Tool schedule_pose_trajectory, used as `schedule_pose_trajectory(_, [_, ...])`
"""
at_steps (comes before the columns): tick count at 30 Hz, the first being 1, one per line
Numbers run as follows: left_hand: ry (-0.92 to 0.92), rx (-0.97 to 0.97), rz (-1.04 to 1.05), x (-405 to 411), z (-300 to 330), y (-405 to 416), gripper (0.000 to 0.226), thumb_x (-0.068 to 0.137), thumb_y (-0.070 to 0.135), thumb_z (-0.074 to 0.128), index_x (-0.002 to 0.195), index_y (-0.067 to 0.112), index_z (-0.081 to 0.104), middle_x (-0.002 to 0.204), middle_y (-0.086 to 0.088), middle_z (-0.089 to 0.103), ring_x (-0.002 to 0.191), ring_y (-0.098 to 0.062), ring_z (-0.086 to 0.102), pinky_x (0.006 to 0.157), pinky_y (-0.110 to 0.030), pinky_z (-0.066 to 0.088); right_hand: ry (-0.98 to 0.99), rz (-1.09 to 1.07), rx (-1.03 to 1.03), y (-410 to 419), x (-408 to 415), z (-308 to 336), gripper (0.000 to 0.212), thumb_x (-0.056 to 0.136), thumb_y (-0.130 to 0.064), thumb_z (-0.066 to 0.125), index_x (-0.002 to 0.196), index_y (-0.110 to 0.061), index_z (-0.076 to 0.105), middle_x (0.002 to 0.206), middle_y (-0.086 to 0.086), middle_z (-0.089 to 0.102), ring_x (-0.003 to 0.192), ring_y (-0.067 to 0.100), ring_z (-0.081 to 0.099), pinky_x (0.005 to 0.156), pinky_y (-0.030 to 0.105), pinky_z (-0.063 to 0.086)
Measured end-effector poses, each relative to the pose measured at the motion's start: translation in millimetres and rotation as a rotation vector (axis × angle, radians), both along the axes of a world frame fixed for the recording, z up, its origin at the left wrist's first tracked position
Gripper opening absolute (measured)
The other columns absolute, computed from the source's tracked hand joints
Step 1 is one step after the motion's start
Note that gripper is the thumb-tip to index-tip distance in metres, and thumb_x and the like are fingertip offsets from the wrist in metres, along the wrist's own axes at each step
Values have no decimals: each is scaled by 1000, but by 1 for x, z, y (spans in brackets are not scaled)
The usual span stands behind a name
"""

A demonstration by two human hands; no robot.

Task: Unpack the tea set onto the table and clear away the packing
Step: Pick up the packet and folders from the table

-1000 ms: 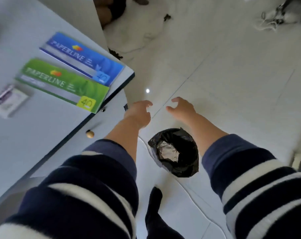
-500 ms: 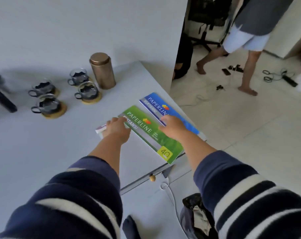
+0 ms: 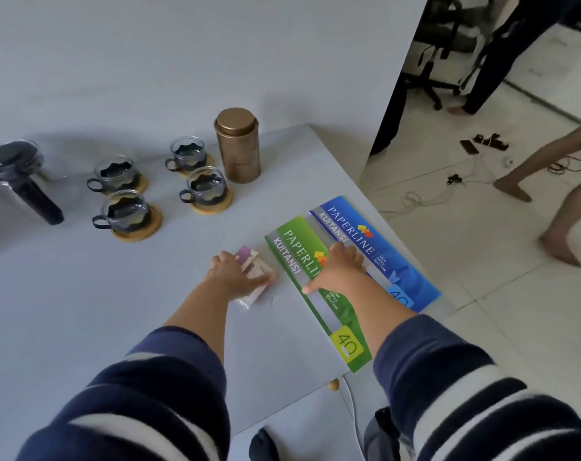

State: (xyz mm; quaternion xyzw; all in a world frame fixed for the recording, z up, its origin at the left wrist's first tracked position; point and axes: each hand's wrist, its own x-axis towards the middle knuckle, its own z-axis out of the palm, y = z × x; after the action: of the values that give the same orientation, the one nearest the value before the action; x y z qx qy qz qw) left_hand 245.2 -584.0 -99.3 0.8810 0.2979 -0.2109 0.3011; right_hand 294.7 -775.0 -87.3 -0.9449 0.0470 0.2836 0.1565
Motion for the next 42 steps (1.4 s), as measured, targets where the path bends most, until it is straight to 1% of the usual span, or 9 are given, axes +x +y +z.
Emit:
schedule_pose_trajectory(3, [-90,-452,398,21,9,6,78,88,69,34,133,7,46,124,-14,54,110,-29,56,87,-36,49,27,-35,161,4,2,1,124,61,-27,90,151,-12,5,154,10,30,140,32,34,112,47,34])
schedule_pose_trajectory(6, [-155,-596,455,35,16,0,47,101,43,24,105,13,59,90,-8,59,72,-18,51,59,-25,37,63,-74,388,11,-3,4,97,71,-10,83,143,-11,17,143,6,45,120,23,49,94,33,42])
schedule_pose_trajectory(11, [-182,-506,513,45,5,-19,62,94,51,26,133,5,43,132,-14,51,114,-33,54,102,-43,43,31,-186,632,25,-7,4,71,78,-5,75,131,-14,30,113,3,57,93,14,54,72,23,42])
schedule_pose_trajectory(14, [-330,-636,594,54,11,-28,29,101,29,35,124,11,35,124,-11,53,91,-24,57,82,-39,52,-29,-249,685,31,0,7,52,86,-4,63,131,-16,38,105,1,57,92,16,59,79,33,52])
schedule_pose_trajectory(16, [-382,-699,655,61,12,-31,15,102,22,38,112,18,29,112,-8,51,78,-21,55,68,-32,47,-139,-248,632,27,11,6,40,90,-9,55,129,-20,50,113,4,58,95,18,57,82,36,51])
schedule_pose_trajectory(18, [-395,-731,704,66,14,-32,12,103,24,36,113,19,29,112,-9,49,88,-23,51,78,-32,40,-279,-197,417,16,26,0,41,87,-11,51,125,-26,57,127,8,52,111,24,53,89,38,49])
schedule_pose_trajectory(23, [-373,-667,580,68,7,-29,37,103,26,37,135,7,38,114,-13,59,79,-21,58,55,-26,40,-286,-159,-88,-31,48,-5,60,81,-36,63,137,-34,43,140,11,36,131,34,33,109,44,31])
schedule_pose_trajectory(39, [-513,-664,555,148,37,-43,35,102,24,40,134,9,39,107,-9,61,77,-17,58,55,-25,43,-362,-34,-13,-12,131,-12,75,66,-51,75,122,-21,35,128,12,31,114,33,41,98,40,39])
schedule_pose_trajectory(42, [-574,-598,575,178,47,-39,37,102,25,41,136,10,38,116,-9,62,89,-20,60,72,-31,50,-360,-6,44,5,175,-6,74,70,-52,73,124,-19,35,127,11,32,115,32,40,97,40,38])
